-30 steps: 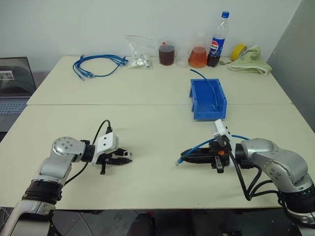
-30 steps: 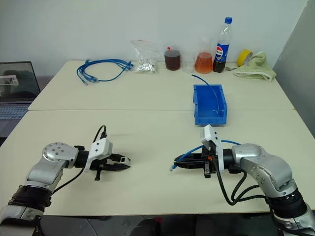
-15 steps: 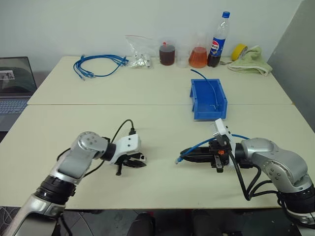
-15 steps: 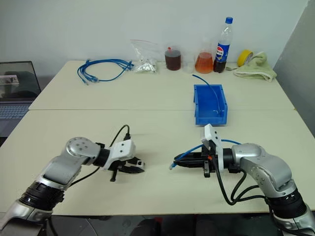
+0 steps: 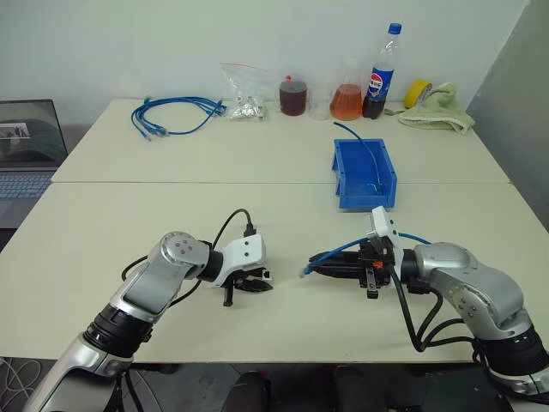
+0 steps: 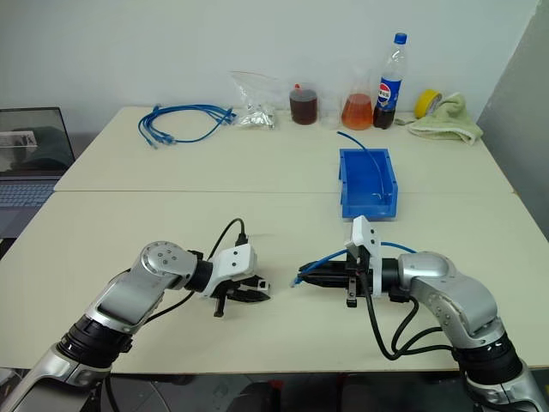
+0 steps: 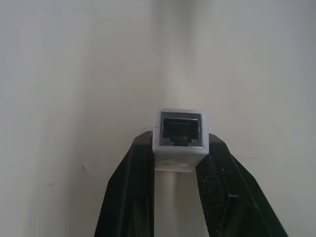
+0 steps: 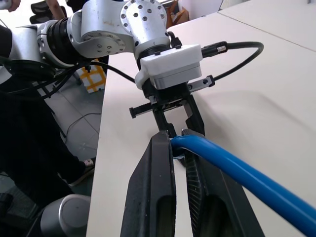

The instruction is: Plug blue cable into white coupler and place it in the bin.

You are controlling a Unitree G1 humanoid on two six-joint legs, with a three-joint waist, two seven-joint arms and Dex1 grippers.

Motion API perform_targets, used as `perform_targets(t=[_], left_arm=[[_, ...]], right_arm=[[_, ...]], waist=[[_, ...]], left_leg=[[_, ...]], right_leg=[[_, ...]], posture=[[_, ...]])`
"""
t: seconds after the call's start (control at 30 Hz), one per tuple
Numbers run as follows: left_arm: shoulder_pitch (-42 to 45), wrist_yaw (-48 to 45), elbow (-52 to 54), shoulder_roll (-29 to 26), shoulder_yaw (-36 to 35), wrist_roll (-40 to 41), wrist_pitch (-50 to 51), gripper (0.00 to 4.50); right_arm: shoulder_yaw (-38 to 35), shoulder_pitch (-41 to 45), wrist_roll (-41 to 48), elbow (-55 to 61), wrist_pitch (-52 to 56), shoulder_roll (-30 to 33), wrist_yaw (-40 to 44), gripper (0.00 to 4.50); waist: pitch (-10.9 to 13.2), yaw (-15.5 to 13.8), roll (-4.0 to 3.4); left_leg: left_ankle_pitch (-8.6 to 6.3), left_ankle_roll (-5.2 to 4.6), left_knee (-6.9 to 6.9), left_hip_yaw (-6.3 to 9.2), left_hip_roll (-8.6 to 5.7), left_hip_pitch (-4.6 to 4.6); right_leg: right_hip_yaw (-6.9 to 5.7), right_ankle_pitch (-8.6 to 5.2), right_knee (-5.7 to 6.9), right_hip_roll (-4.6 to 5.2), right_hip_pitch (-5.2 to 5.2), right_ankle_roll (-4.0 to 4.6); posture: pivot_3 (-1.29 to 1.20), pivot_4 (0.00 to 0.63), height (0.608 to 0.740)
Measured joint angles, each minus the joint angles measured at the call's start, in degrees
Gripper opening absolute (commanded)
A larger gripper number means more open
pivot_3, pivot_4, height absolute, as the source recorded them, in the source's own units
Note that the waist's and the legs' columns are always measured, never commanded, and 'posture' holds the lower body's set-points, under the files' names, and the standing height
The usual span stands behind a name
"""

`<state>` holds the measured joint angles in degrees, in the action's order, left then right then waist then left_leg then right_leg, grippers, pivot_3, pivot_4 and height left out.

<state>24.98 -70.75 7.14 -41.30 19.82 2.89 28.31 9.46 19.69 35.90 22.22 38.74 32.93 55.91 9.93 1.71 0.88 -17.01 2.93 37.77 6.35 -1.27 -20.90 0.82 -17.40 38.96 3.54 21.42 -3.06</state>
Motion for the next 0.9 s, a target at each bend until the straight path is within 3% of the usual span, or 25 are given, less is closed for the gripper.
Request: perform_targets(t=[0.43, 0.9], left_arm=[[-0.26, -0.01, 0.33, -0.01, 0.52, 0.17, 0.21, 0.82], [0.02, -0.04, 0.81, -0.12, 0.70, 0.26, 1.70, 0.82]], right_arm=[[10.64, 7.00, -12.71, -9.43, -6.14, -7.46, -1.49, 0.02], [14.82, 8.93, -20.77, -12.11, -10.05, -9.81, -2.35, 0.02]], waist=[[-0.01, 0.07, -0.01], [-0.01, 0.10, -0.02]], left_leg=[[0.00, 0.00, 0.04, 0.02, -0.01, 0.02], [-0.01, 0.00, 0.03, 0.03, -0.01, 0.01]], right_leg=[[0.01, 0.00, 0.02, -0.01, 0.01, 0.00], [0.01, 0.00, 0.02, -0.02, 0.02, 0.00]], posture=[[0.00, 0.150, 0.740], [0.00, 0.150, 0.740]])
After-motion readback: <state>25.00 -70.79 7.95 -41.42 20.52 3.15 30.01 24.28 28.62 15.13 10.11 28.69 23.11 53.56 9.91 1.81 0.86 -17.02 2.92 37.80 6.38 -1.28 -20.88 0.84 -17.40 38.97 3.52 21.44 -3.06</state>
